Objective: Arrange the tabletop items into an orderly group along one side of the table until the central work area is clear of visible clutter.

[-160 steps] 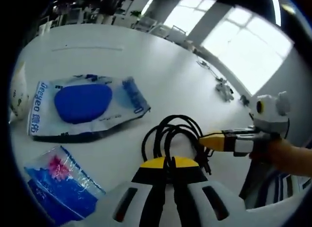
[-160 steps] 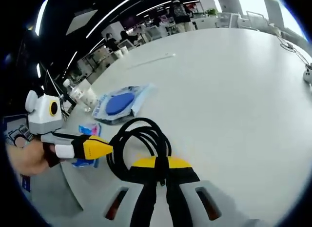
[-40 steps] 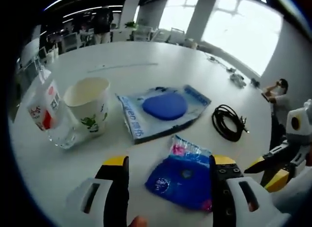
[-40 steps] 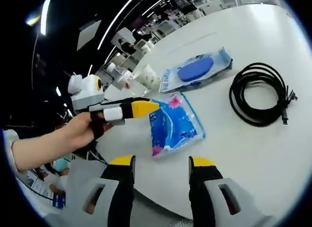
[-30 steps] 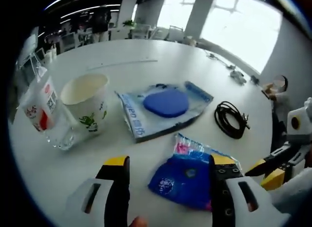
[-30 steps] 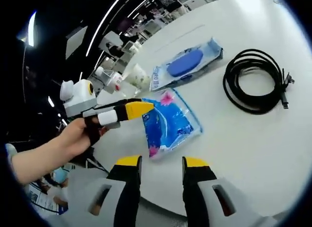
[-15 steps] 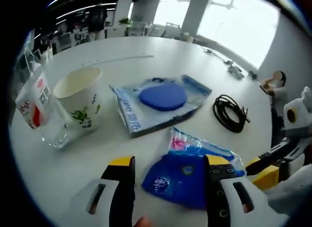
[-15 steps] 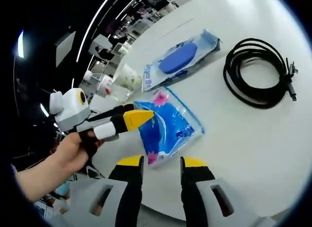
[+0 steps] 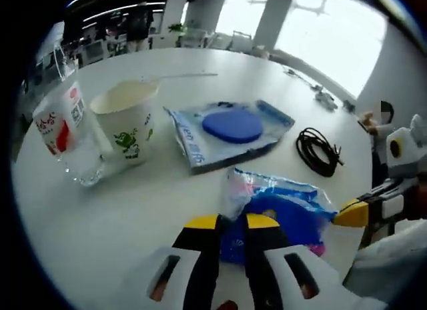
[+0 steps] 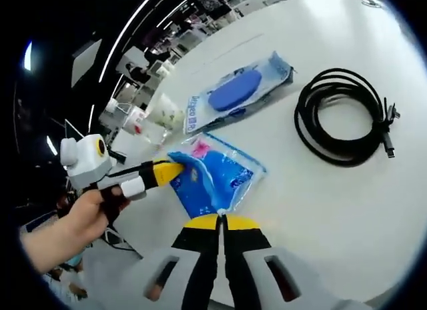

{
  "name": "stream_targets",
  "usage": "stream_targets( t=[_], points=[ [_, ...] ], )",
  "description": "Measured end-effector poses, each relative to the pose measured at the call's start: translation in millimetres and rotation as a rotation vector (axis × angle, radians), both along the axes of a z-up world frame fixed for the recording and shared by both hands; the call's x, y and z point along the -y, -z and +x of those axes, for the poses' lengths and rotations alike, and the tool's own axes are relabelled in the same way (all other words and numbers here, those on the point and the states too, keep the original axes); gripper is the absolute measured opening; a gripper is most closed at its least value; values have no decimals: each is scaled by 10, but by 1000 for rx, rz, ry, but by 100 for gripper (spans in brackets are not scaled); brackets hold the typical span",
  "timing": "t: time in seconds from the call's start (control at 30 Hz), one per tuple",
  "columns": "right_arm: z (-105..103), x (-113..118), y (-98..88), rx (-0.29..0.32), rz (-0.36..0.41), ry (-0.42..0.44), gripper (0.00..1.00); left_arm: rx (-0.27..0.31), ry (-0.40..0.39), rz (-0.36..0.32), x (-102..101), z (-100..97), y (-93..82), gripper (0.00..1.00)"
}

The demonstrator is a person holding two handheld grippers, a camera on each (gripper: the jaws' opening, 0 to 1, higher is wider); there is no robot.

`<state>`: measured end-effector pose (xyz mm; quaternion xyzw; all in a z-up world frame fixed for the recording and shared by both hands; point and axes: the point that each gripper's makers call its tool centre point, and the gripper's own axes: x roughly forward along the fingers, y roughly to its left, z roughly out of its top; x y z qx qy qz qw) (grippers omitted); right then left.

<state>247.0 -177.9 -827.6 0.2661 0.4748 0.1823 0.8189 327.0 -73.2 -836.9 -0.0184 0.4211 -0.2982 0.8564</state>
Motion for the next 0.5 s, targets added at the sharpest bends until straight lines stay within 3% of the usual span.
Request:
stream_targets(
  t=[0.27, 0.5],
  points=[
    [5, 25, -105, 40, 4, -49, 0, -23, -54, -69, -31, -117, -44, 0],
    [102, 136, -263, 108, -4, -80, 0, 6, -84, -133, 19, -139, -242, 0]
  ],
)
